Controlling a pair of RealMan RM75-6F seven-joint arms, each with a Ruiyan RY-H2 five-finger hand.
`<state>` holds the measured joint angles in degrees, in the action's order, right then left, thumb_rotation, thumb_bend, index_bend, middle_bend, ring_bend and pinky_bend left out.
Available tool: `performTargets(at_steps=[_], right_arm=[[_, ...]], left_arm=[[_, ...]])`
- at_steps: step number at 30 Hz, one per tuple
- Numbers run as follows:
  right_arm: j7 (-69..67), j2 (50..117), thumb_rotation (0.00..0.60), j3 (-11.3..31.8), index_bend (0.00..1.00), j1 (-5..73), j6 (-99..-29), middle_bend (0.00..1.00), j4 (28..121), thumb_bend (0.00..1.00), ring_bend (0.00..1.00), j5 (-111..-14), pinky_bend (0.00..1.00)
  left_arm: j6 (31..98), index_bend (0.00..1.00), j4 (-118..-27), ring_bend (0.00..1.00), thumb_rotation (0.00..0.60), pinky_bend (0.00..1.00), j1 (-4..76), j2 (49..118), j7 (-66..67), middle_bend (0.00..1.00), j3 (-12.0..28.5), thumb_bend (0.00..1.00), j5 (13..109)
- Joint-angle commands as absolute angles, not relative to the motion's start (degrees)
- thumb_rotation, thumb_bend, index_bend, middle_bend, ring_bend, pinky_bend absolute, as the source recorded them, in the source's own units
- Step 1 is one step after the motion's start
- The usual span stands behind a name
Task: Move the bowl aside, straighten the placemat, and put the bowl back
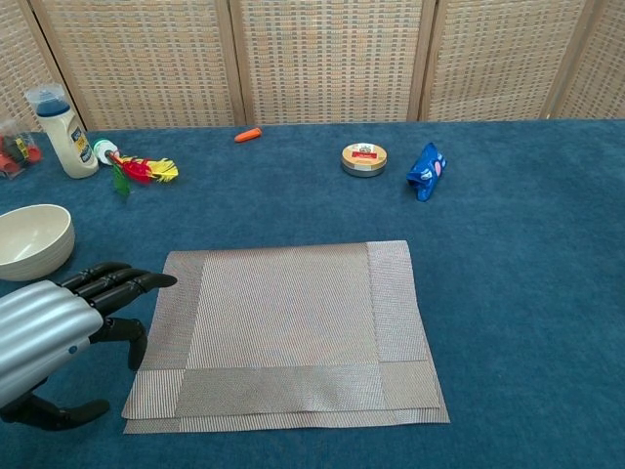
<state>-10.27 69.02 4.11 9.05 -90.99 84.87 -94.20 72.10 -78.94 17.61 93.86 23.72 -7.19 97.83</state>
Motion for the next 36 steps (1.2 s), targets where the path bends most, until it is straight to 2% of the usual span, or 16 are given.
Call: performTargets(at_steps=[1, 7, 21, 27, 36], right_arm=[[-10.41, 68.98, 0.600, 4.16, 0.16, 9.01, -91.06, 0.00, 84.87, 0.13, 0.00, -94.15, 0.00], [-11.07, 68.83, 0.600, 4.37, 0.16, 8.91, -91.45, 0.00, 84.85, 0.13, 0.00, -94.05, 0.00], [-11.76, 68.74, 0.600, 4.49, 0.16, 8.88, -91.43, 0.00, 84.73, 0.13, 0.00, -93.83, 0.00], [-11.85, 68.69, 0.600, 4.51, 0.16, 8.87, -91.49, 0.00, 84.74, 0.13, 0.00, -93.89, 0.00], [-11.79, 68.67, 0.600, 4.46, 0.16, 8.90, -91.36, 0.00, 84.76, 0.13, 0.00, -93.94, 0.00]], left_arm=[[71.54, 0.46, -78.75, 0.00, 0.600, 0.00, 17.72, 94.15, 23.96, 0.00, -7.47, 0.27, 97.75], [70.66, 0.48, -78.09, 0.00, 0.600, 0.00, 17.83, 94.60, 23.79, 0.00, -7.67, 0.33, 97.41], [69.15, 0.49, -77.19, 0.00, 0.600, 0.00, 18.38, 95.77, 24.60, 0.00, -7.62, 0.34, 97.10], [68.53, 0.51, -76.56, 0.00, 0.600, 0.00, 18.71, 96.86, 24.37, 0.00, -7.43, 0.40, 96.93], [68.72, 0.51, -76.84, 0.00, 0.600, 0.00, 19.36, 97.72, 24.35, 0.00, -6.95, 0.40, 97.46]])
